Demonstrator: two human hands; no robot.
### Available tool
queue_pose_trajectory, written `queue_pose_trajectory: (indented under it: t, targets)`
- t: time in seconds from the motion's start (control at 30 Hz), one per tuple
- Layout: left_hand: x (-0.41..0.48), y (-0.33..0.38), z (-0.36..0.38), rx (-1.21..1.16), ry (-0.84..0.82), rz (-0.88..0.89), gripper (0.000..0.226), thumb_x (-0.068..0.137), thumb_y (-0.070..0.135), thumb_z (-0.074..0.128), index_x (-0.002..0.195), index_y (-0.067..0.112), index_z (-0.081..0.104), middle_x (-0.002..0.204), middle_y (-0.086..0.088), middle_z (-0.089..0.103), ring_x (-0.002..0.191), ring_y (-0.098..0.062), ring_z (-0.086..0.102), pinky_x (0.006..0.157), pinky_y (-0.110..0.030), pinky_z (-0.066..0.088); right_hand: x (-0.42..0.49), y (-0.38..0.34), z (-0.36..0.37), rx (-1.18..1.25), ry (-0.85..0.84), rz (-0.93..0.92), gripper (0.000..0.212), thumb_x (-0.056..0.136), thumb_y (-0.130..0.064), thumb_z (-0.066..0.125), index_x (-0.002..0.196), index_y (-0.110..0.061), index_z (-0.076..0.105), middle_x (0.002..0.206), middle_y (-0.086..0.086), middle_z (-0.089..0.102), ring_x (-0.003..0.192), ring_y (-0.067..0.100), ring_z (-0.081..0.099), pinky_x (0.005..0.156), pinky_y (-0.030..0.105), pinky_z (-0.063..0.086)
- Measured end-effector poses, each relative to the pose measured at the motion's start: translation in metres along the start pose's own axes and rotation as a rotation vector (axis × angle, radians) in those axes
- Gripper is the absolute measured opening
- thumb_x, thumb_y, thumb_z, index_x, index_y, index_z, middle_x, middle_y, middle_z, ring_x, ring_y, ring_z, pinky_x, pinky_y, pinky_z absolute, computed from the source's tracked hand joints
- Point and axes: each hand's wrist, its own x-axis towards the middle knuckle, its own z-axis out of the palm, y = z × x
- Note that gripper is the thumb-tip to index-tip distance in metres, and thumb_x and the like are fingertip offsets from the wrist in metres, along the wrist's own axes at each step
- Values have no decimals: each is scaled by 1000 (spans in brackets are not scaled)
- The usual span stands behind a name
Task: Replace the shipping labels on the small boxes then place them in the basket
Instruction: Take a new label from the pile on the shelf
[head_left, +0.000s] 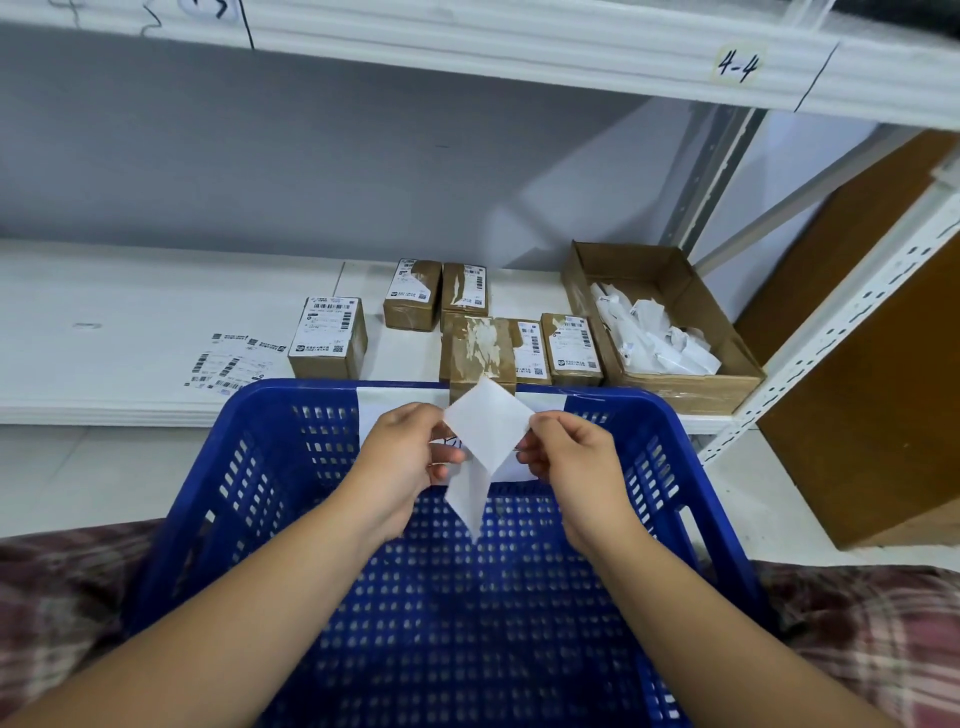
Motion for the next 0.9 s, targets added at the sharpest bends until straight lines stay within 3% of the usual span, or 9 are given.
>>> queue_pose_trajectory:
  t: [0.13,0.27,0.37,0.47,0.63,0.9]
  targets:
    - [8,1,-5,-242,30,-113,18,98,14,39,94,5,55,78,-10,60,40,-11,45,46,-21,34,3,0,-1,54,67,73,34,97,-11,51,67,-13,67,60,-3,63,61,9,56,57,18,47]
    - [14,2,-12,-422,48,-215,23,101,14,33,81,12,45,60,2,31,36,-8,31,38,-16,27,7,0,-3,94,123,115,32,97,-10,50,70,-12,67,60,-3,63,61,9,55,61,22,47]
    - [12,6,-13,-514,94,-228,30,103,13,31,77,10,45,60,2,39,35,-7,34,36,-16,29,8,-2,-6,97,155,134,29,99,-12,48,75,-12,65,68,1,62,62,10,54,61,23,44]
    - [12,9,-14,-503,117,-191,29,101,5,30,81,6,51,64,-1,48,38,-6,34,39,-17,29,11,-2,-8,92,178,133,28,100,-13,46,79,-13,65,74,2,61,64,11,52,63,25,44]
    - [18,9,-18,-441,168,-124,39,82,-10,19,66,12,47,41,6,42,34,-5,20,38,-16,20,17,0,-16,91,256,142,30,101,-14,47,74,-13,61,64,2,51,59,12,45,60,27,41]
    - [20,14,-25,-407,212,-23,39,91,-8,31,61,13,44,36,6,34,31,-5,22,36,-14,24,25,-4,-31,211,354,167,27,103,-16,44,82,-16,61,72,2,65,59,13,50,61,25,44]
